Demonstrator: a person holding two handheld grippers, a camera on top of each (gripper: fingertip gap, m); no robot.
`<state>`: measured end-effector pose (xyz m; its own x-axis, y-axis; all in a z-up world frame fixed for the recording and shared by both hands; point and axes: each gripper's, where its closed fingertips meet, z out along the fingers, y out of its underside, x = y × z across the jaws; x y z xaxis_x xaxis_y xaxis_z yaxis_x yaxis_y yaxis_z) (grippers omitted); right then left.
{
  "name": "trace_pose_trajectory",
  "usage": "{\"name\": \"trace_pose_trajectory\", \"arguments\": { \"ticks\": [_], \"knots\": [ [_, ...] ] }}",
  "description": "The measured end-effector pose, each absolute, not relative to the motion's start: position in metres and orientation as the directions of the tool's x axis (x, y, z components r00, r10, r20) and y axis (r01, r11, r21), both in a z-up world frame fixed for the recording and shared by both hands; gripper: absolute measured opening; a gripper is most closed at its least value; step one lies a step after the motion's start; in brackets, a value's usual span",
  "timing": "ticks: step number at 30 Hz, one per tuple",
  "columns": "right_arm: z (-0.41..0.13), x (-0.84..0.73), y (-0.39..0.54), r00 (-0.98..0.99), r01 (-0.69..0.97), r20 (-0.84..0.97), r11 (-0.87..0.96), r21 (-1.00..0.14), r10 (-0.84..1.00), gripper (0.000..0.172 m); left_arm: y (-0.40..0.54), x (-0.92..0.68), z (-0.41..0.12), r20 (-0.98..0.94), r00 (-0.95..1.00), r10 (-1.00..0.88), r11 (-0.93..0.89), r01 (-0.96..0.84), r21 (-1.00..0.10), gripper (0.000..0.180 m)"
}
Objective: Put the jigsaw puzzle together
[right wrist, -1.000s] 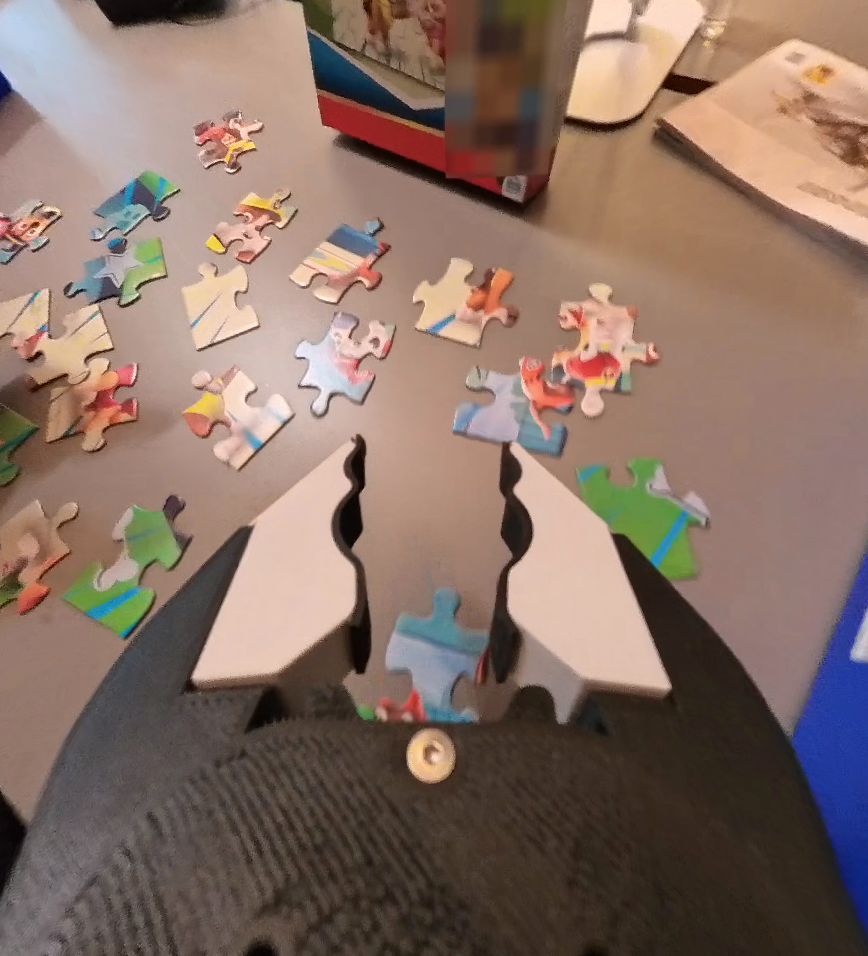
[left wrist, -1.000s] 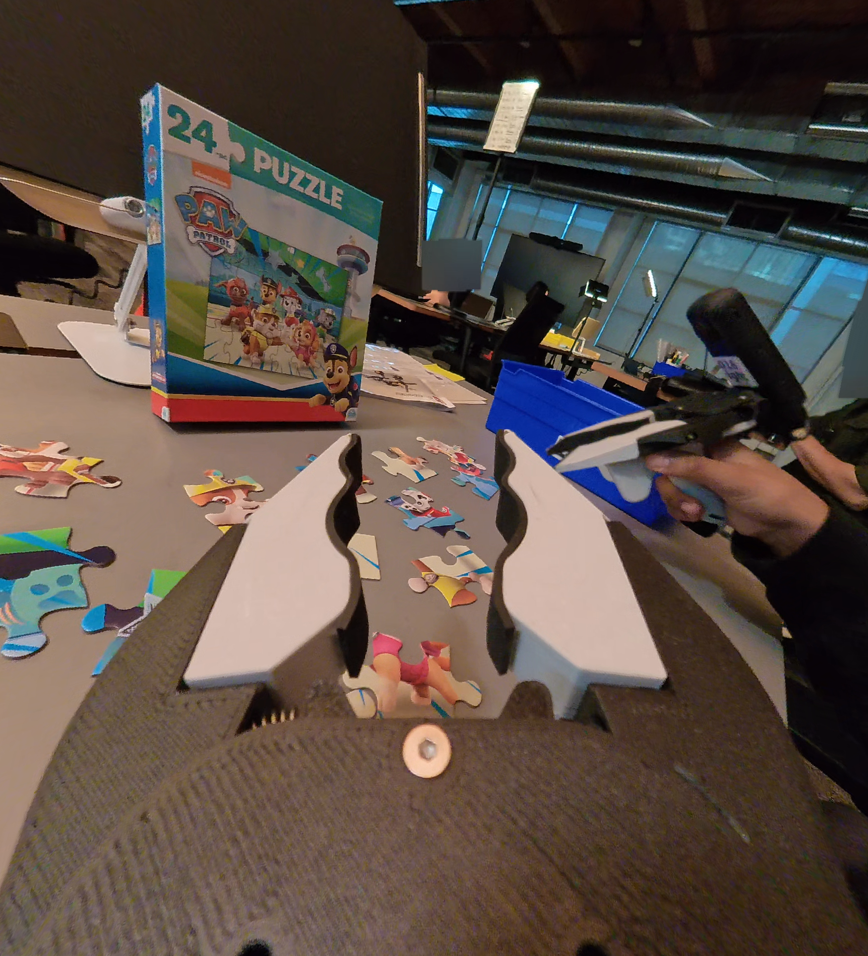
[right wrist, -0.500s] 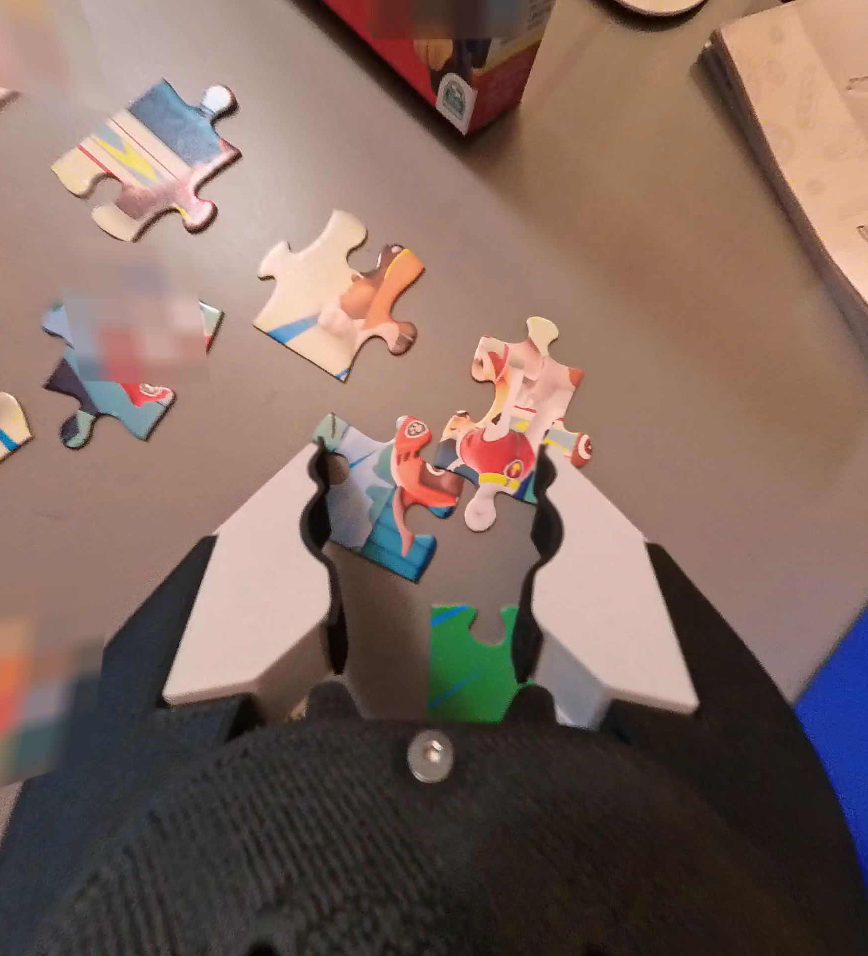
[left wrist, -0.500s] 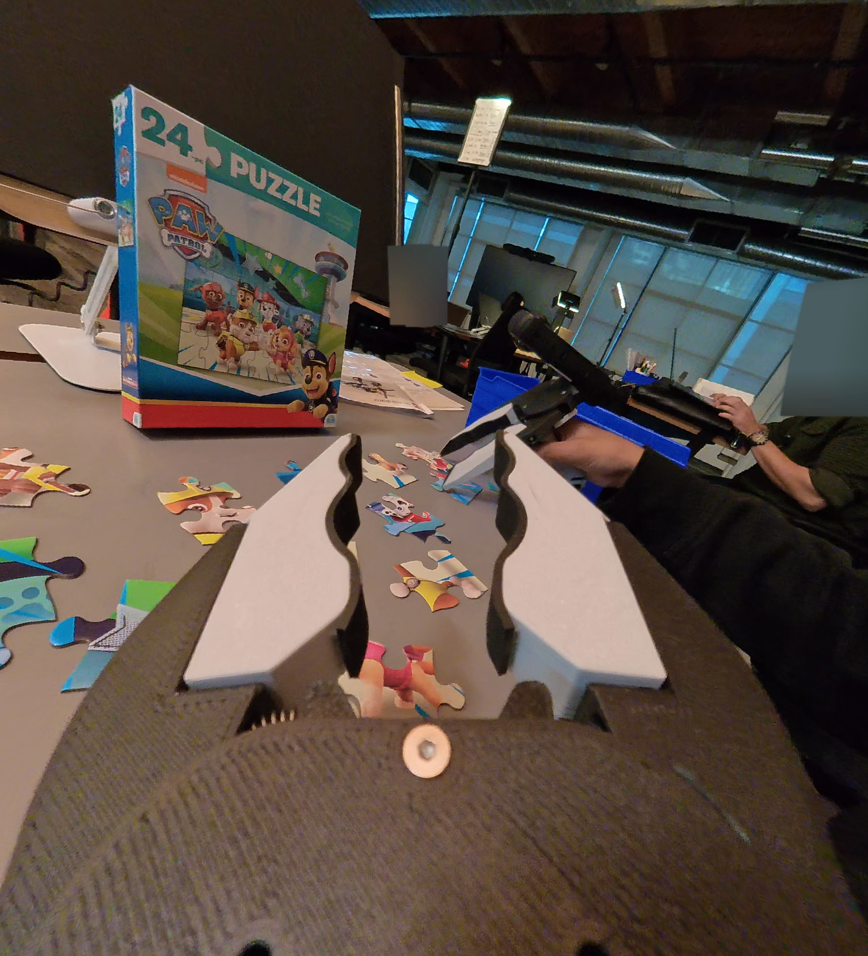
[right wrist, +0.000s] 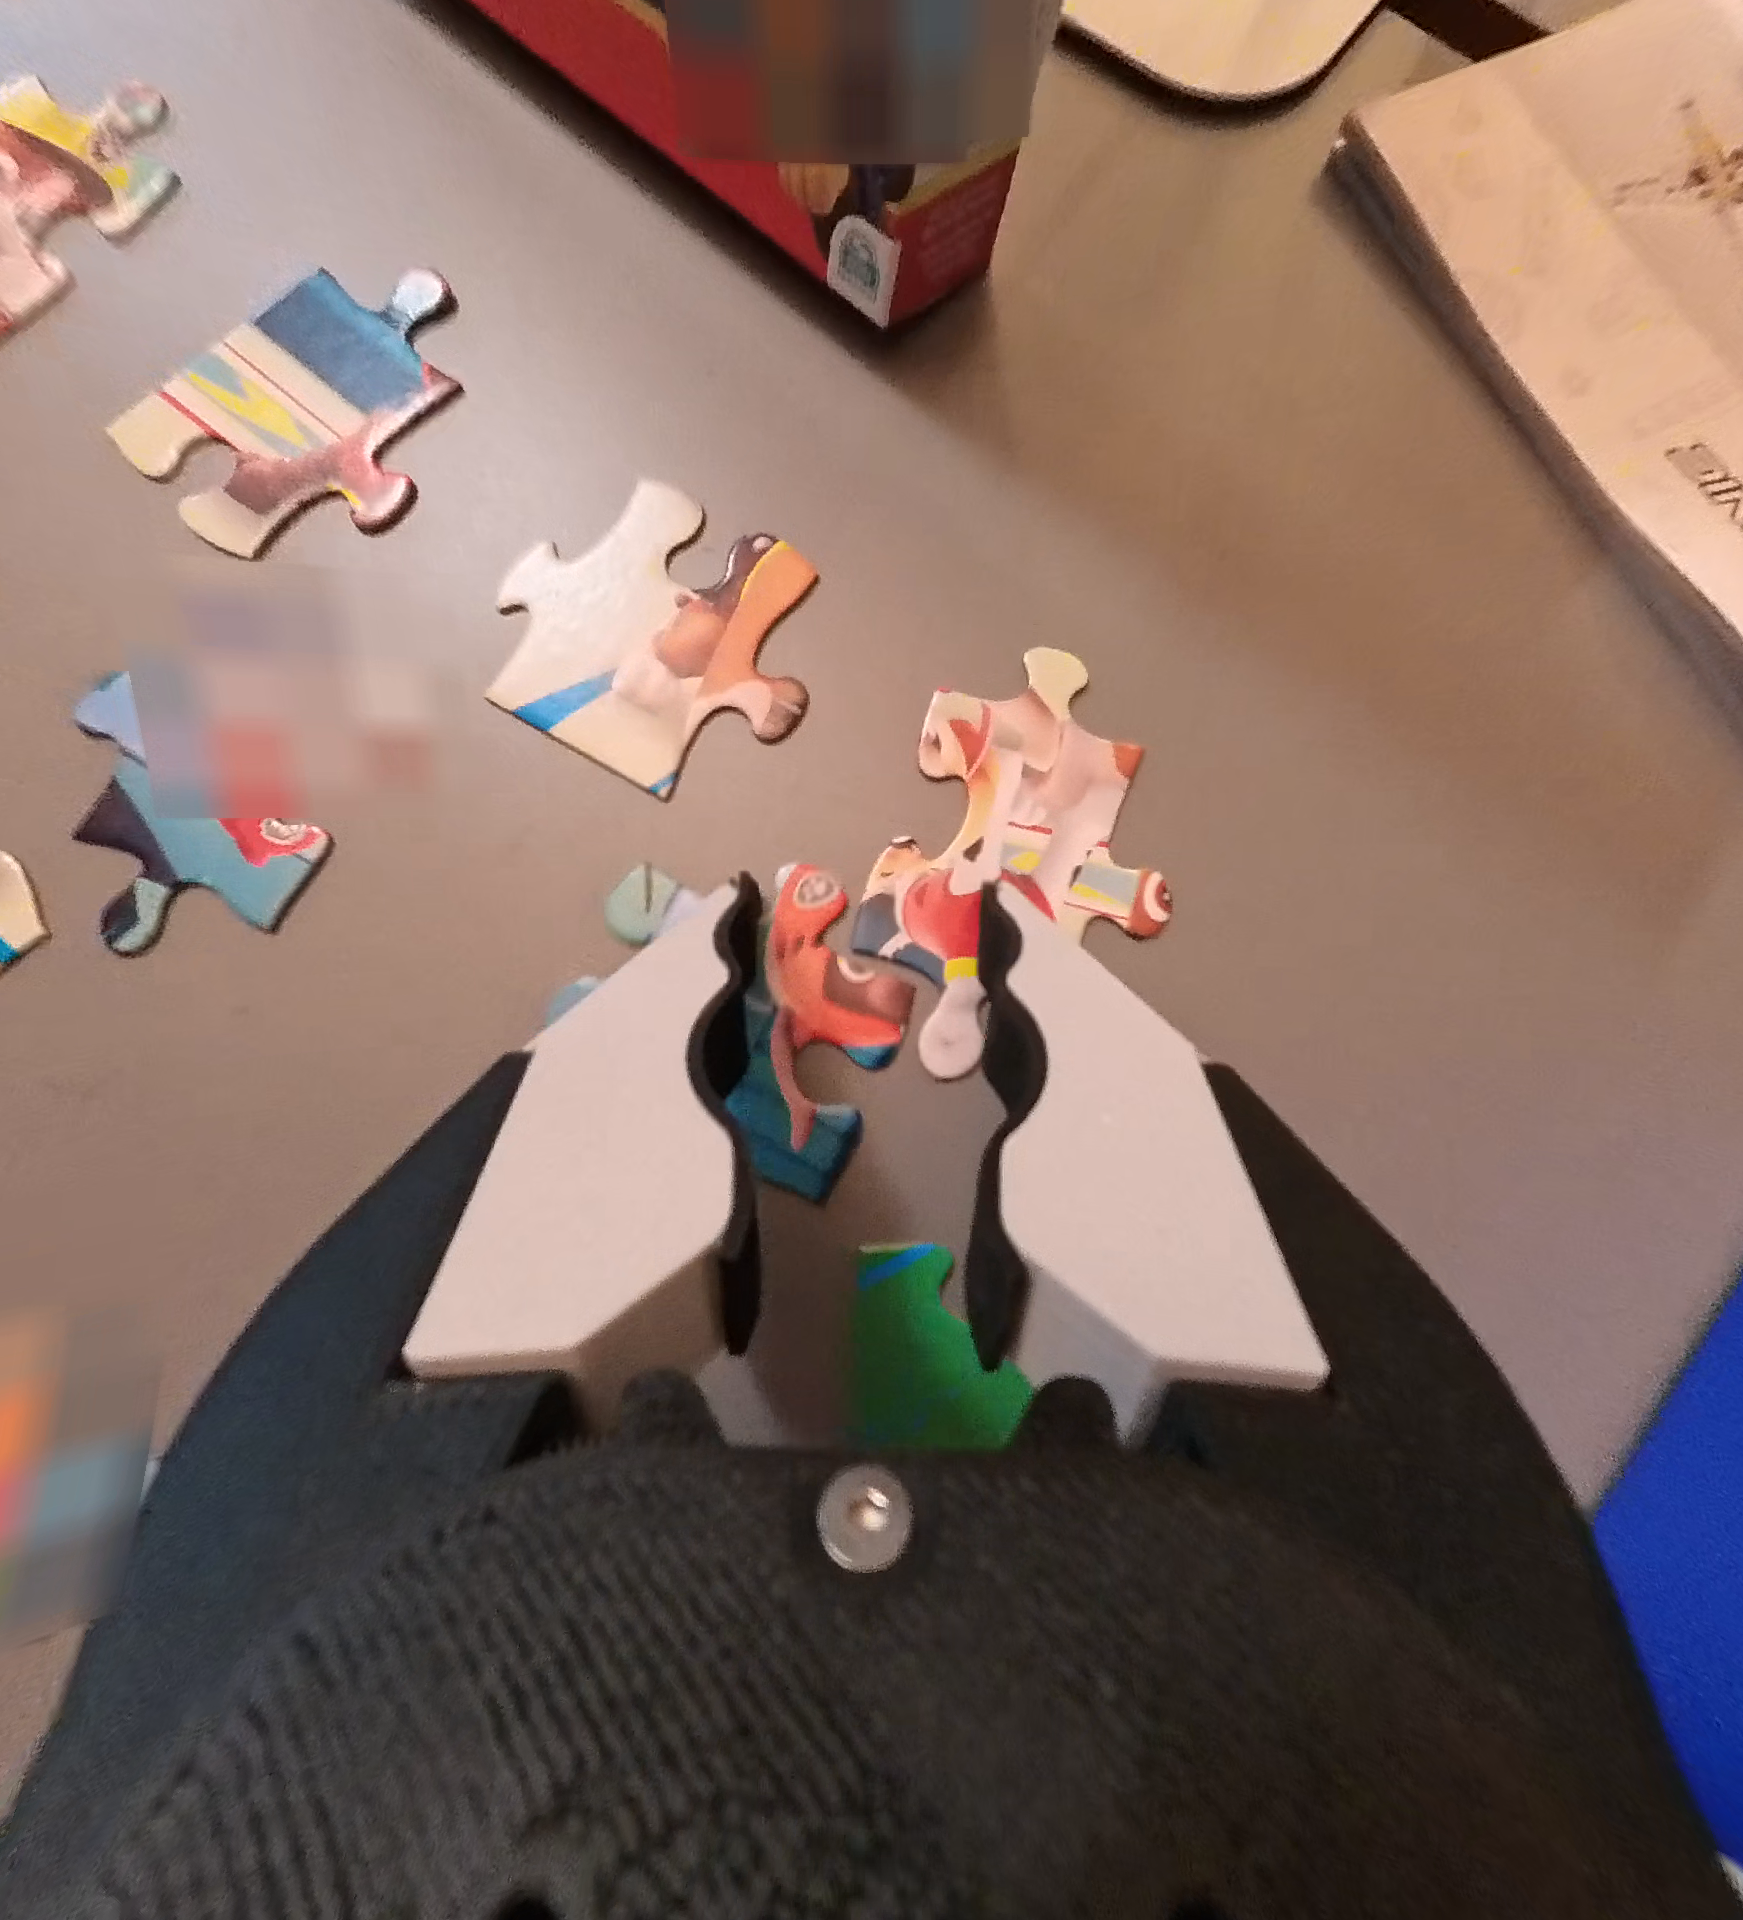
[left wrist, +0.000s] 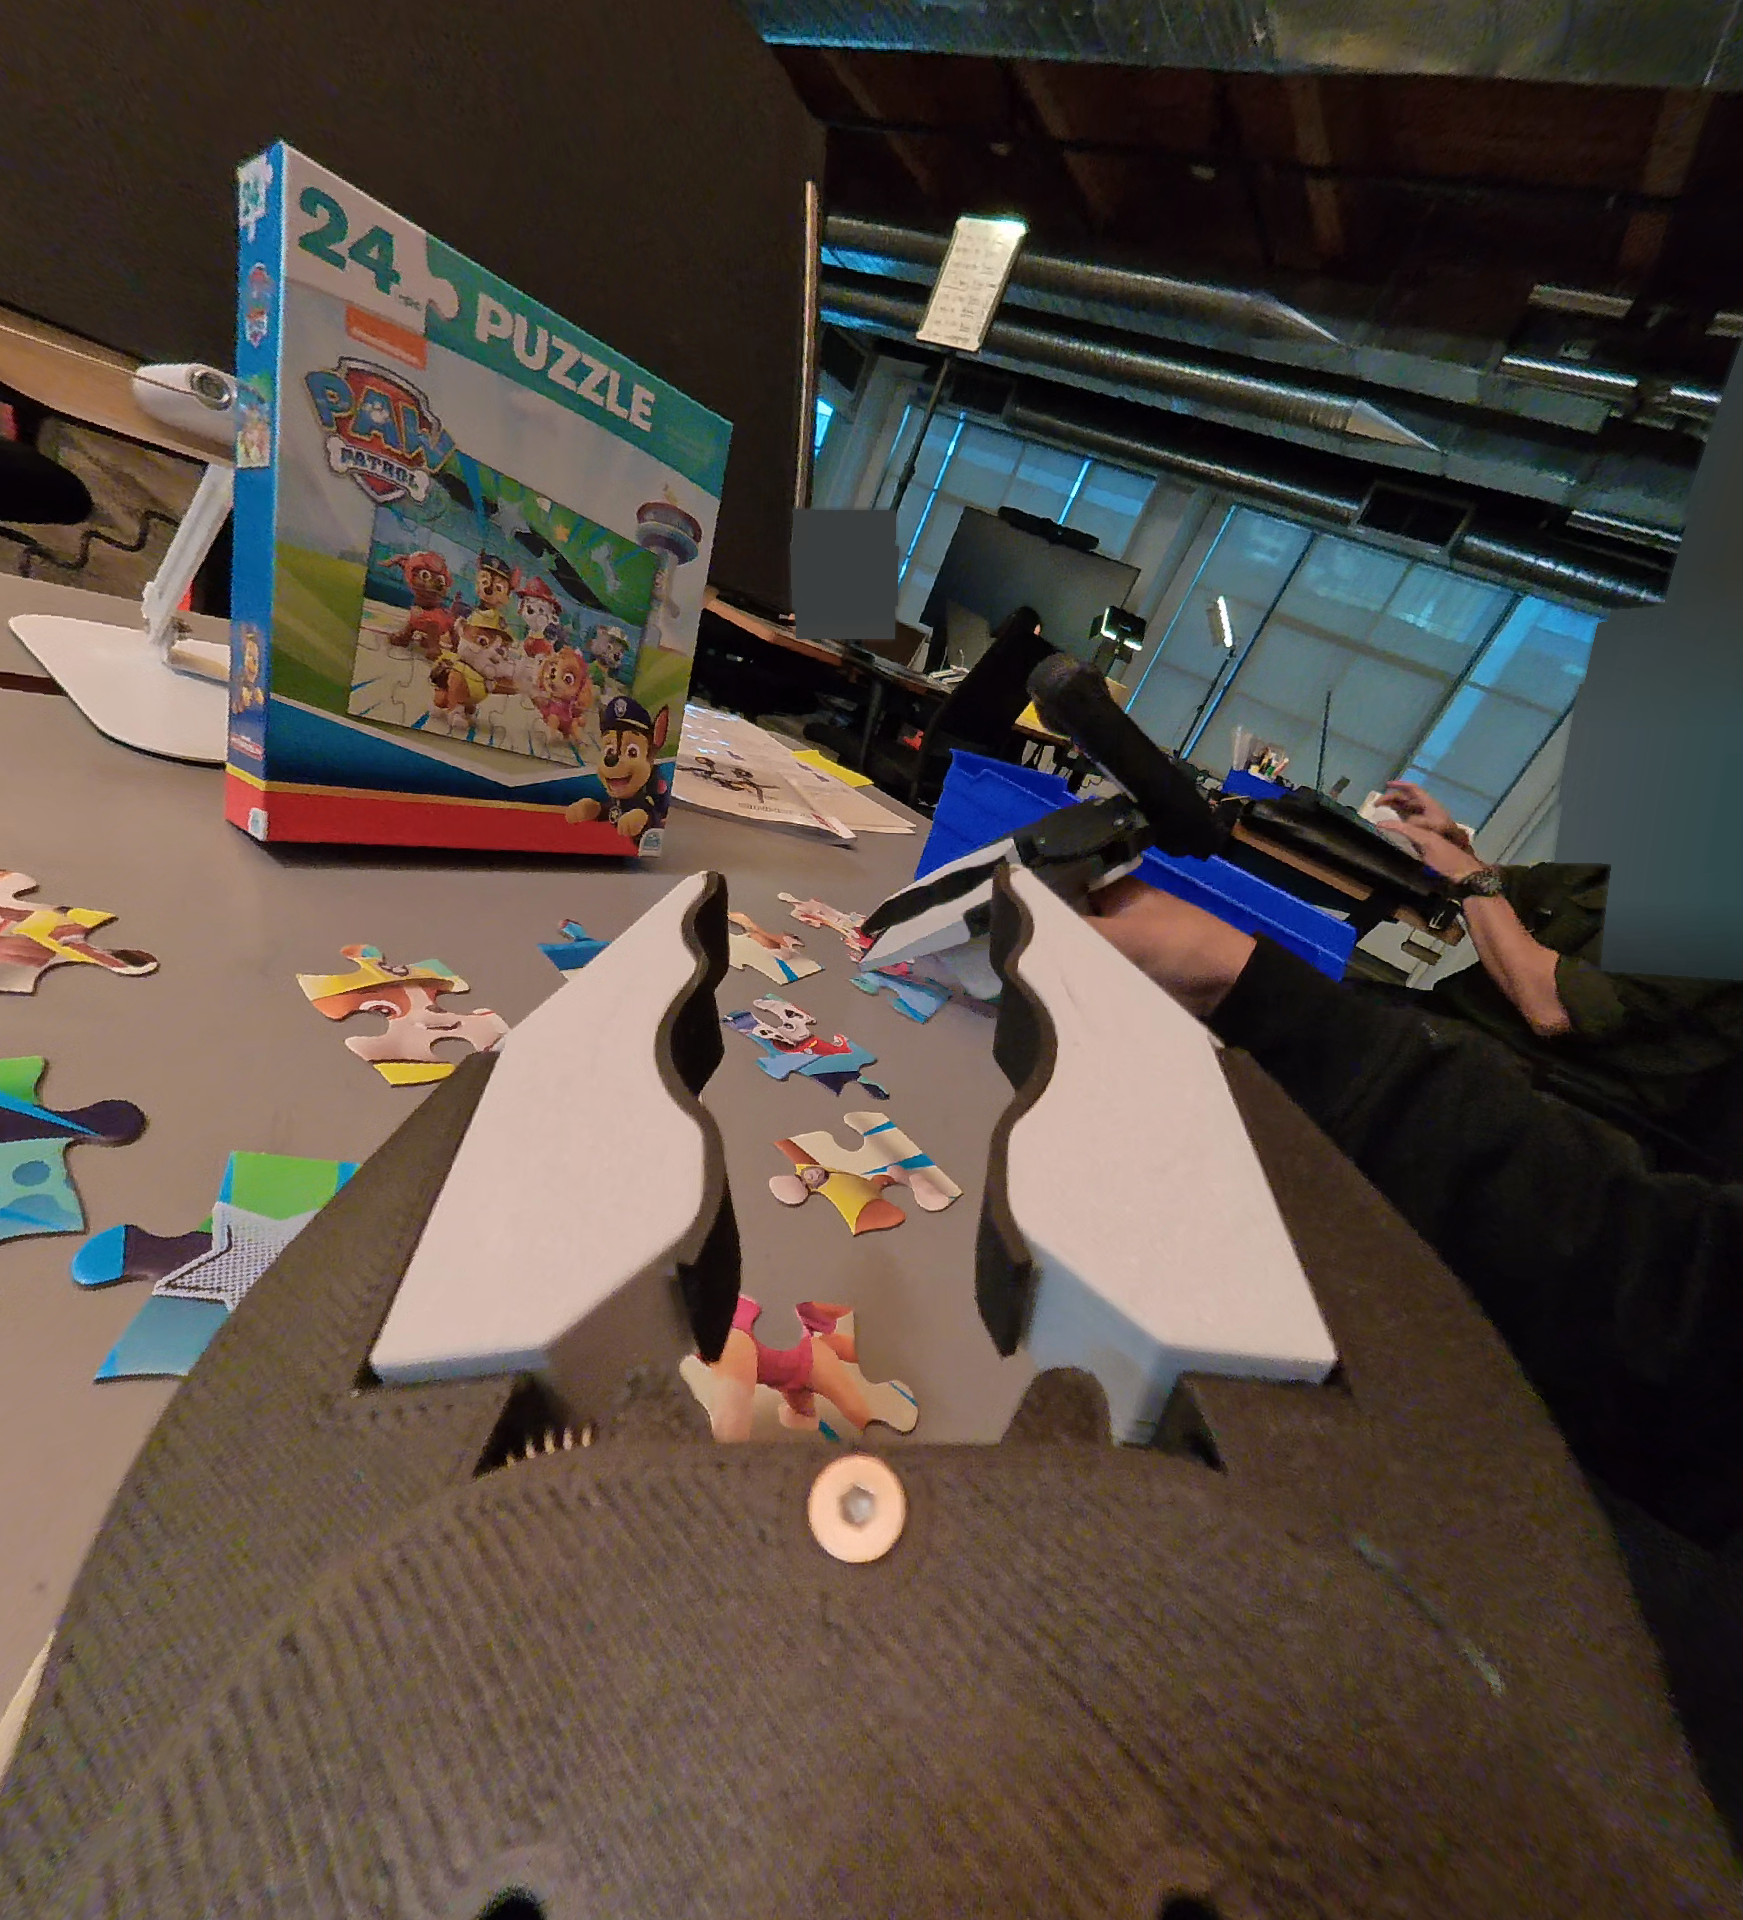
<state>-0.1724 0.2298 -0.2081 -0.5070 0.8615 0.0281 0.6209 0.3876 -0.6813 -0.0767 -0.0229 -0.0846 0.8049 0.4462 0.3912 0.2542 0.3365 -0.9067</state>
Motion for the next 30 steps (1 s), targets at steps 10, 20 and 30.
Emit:
{"name": "trace_pose_trajectory", "arguments": {
  "ticks": [10,20,30],
  "knots": [
    [-0.198,-0.171,0.183,-0.595,0.567,0.015,0.433,-0.7,0.804,0.035,-0.024,-0.077,-0.084,0.409,0.803,0.435,0.351,0.267,-0.898,0.049],
    [-0.205,-0.187,0.152,-0.627,0.631,-0.151,0.385,-0.674,0.764,0.048,-0.025,-0.077,-0.084,0.412,0.801,0.435,0.356,0.267,-0.896,0.048],
    [-0.177,-0.193,0.23,-0.413,0.649,-0.018,0.281,-0.707,0.91,0.059,-0.026,-0.077,-0.083,0.427,0.8,0.422,0.37,0.277,-0.887,0.048]
  ]
}}
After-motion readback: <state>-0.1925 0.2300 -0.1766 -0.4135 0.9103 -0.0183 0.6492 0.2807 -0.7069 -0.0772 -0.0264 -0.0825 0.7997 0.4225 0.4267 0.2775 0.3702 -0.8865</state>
